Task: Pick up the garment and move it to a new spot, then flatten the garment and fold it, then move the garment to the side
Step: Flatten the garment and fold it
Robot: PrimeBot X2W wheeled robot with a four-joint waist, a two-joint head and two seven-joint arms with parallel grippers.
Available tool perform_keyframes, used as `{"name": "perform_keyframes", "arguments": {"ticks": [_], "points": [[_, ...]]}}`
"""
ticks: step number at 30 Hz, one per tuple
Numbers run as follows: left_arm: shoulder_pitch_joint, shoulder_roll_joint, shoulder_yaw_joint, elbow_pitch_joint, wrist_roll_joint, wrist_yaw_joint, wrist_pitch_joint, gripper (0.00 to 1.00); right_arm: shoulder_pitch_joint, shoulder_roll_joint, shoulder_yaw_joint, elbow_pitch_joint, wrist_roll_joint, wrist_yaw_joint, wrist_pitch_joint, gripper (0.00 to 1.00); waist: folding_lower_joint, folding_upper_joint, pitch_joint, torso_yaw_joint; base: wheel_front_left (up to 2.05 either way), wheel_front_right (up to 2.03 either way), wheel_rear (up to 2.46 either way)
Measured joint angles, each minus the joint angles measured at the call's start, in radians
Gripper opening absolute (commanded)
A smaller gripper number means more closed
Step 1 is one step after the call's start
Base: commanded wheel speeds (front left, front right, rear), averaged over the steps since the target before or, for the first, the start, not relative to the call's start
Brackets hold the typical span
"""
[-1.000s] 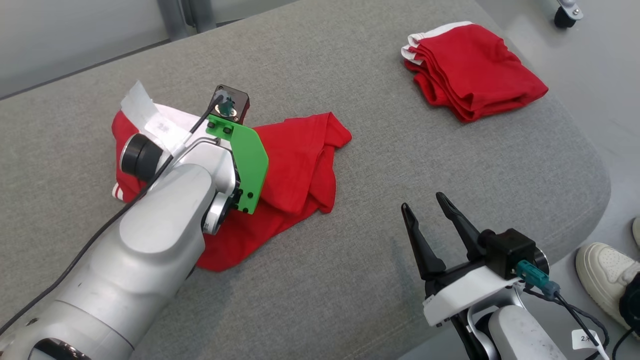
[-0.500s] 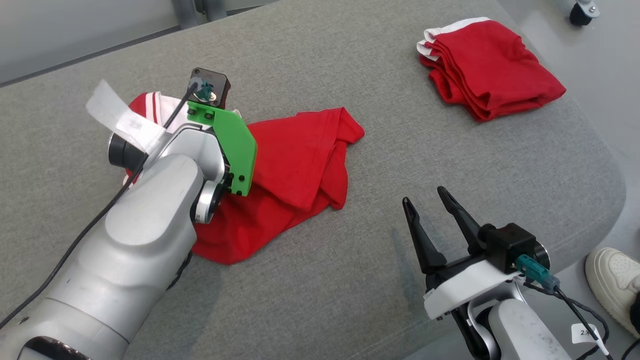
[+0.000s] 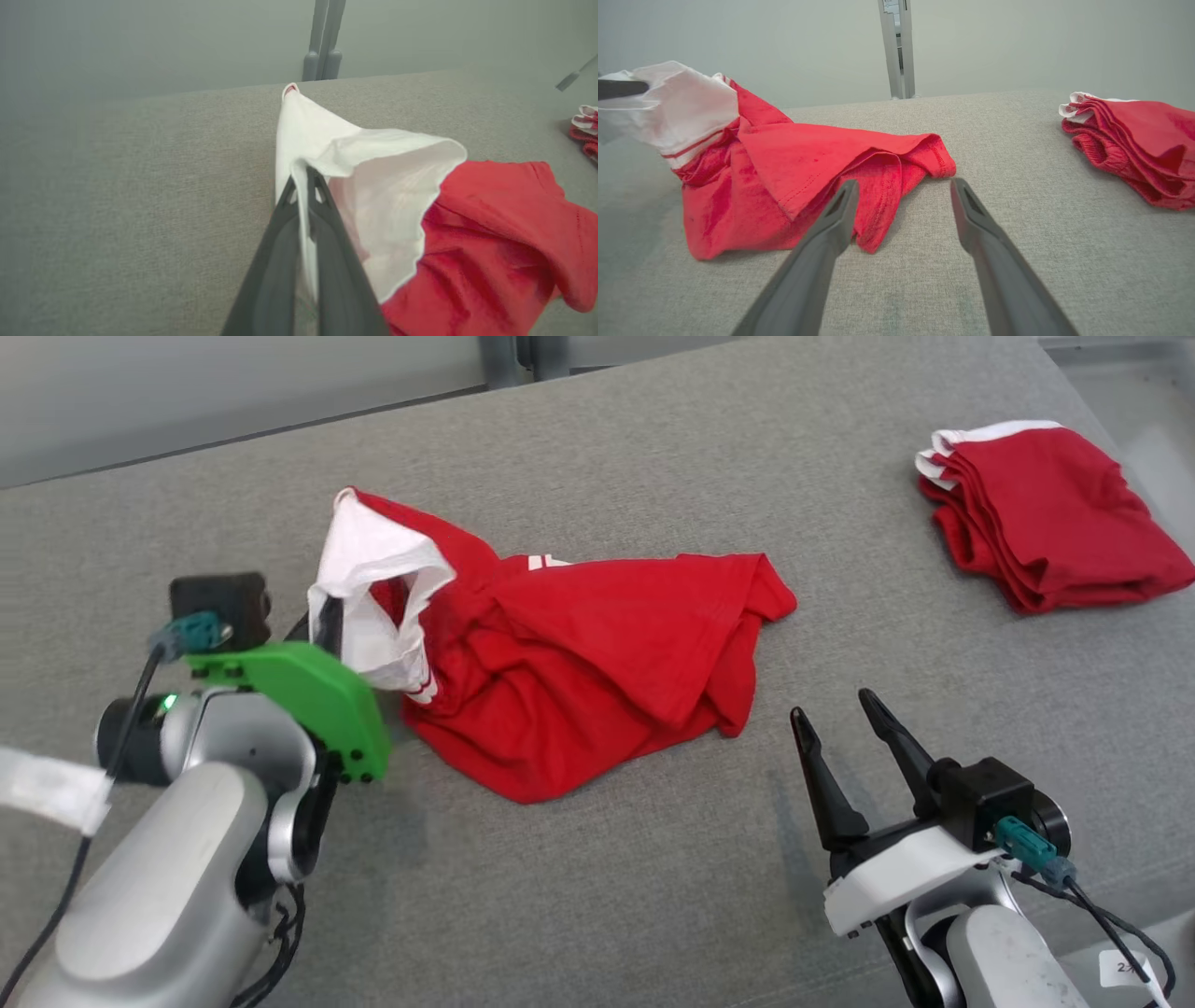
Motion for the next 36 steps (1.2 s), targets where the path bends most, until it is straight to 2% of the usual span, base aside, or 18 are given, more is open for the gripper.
{"name": "perform_keyframes", "arguments": {"ticks": [6,10,16,22,23,24,30,36], "points": [[0.226,0.119,0.061,-0.232,-0.024,0.118,-0.023,0.00,0.027,0.000,-0.013,-0.033,-0.026,0.000,0.032,1.00,0.0000,0.0000,-0.025,0.087,0.00,0.00,0.00],[0.339,0.150,0.090,-0.315,-0.044,0.163,-0.042,0.00,0.032,0.000,-0.019,-0.056,-0.038,0.000,0.053,1.00,0.0000,0.0000,-0.042,0.141,0.00,0.00,0.00],[0.433,0.125,0.123,-0.318,-0.080,0.180,-0.112,0.00,0.046,0.000,-0.017,-0.076,-0.049,0.000,0.074,1.00,0.0000,0.0000,-0.065,0.206,0.00,0.00,0.00],[0.495,0.067,0.149,-0.224,-0.115,0.161,-0.202,0.00,0.053,0.001,-0.012,-0.084,-0.054,0.000,0.087,1.00,0.0000,0.0000,-0.093,0.229,0.00,0.00,0.00],[0.502,0.057,0.155,-0.203,-0.122,0.154,-0.217,0.12,0.054,0.001,-0.011,-0.085,-0.055,0.000,0.090,1.00,0.0000,0.0000,-0.096,0.230,0.00,0.00,0.00],[0.508,0.045,0.161,-0.182,-0.123,0.154,-0.236,1.00,0.056,0.001,-0.011,-0.086,-0.057,0.000,0.092,1.00,0.0000,0.0000,-0.099,0.230,0.00,0.00,0.00],[0.545,-0.030,0.203,-0.095,-0.192,0.120,-0.301,1.00,0.071,0.001,-0.021,-0.095,-0.060,0.000,0.101,1.00,0.0000,0.0000,-0.113,0.229,0.00,0.00,0.00],[0.566,-0.043,0.242,-0.078,-0.208,0.053,-0.398,1.00,0.092,0.000,-0.061,-0.104,-0.064,0.000,0.106,1.00,0.0000,0.0000,-0.124,0.247,0.00,0.00,0.00]]}}
